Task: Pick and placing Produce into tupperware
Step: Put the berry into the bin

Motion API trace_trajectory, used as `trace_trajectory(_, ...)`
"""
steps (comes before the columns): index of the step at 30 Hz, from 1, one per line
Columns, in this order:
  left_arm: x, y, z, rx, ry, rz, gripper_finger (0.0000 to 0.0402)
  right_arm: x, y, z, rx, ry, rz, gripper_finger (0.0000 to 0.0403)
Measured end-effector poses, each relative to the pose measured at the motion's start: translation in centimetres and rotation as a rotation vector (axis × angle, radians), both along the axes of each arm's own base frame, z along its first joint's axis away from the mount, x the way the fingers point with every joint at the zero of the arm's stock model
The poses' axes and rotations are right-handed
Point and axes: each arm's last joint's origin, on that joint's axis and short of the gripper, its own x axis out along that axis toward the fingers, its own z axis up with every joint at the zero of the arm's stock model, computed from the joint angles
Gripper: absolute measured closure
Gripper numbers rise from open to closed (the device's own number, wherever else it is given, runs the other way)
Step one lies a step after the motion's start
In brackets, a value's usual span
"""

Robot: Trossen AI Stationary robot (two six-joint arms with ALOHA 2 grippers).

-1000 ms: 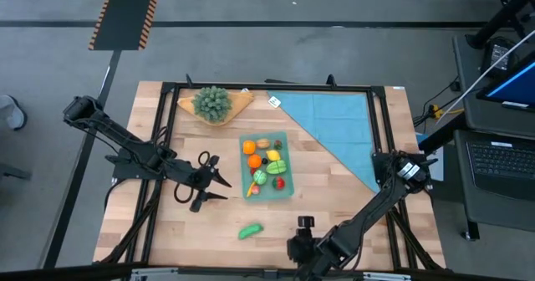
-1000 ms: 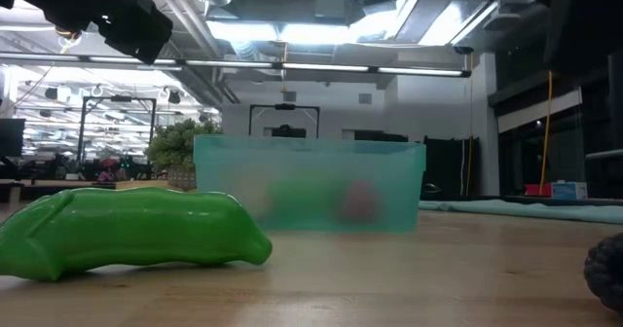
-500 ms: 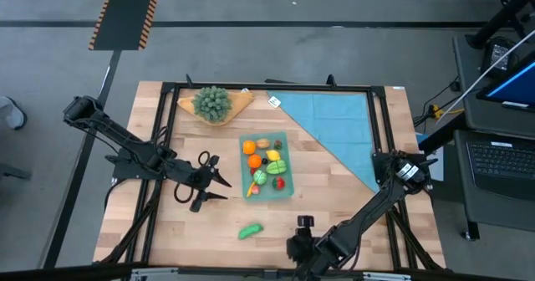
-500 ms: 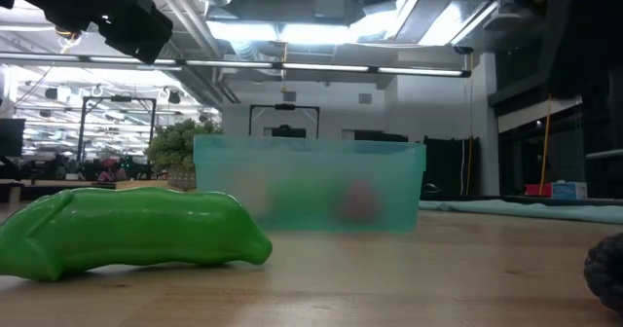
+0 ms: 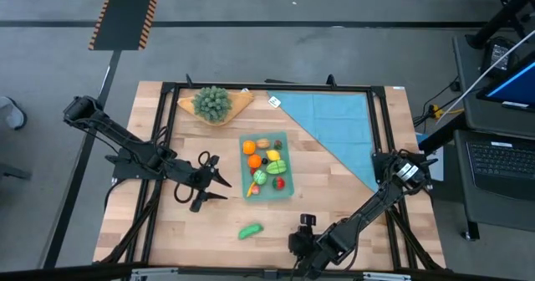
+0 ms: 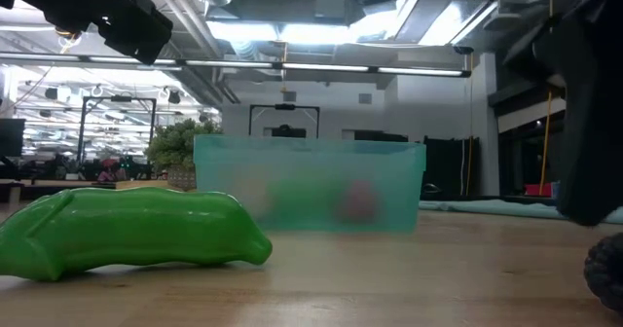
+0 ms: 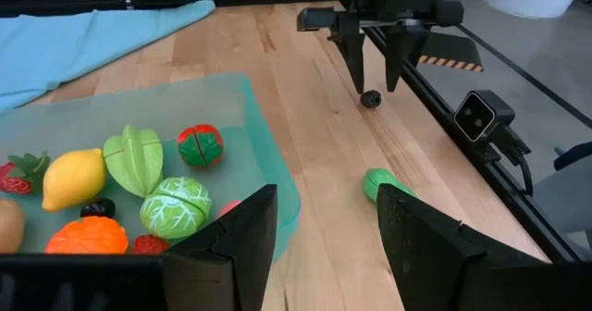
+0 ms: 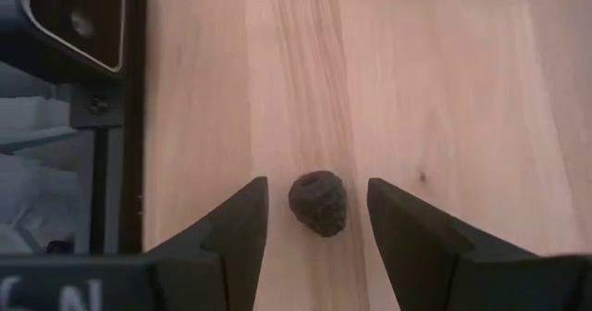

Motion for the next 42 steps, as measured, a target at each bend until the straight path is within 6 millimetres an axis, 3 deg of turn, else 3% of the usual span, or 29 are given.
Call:
trace_trajectory(9, 0.0, 0.0, 0.0, 0.0, 0.001, 0.0, 0.0223, 0.0, 0.0, -0.2, -0.013, 0.002, 0.019, 0.0215)
trace_trajectory(21, 0.0, 0.0, -0.1, 0.005, 0.011, 0.001, 0.0223, 0.3, 0.1, -2.3, -0.029, 0.041, 0.024, 0.0215)
trace_trajectory(42, 0.0, 0.0, -0.1, 0.007, 0.013, 0.001, 0.0223, 1.1, -0.3, -2.3, -0.008, 0.021, 0.003, 0.0215)
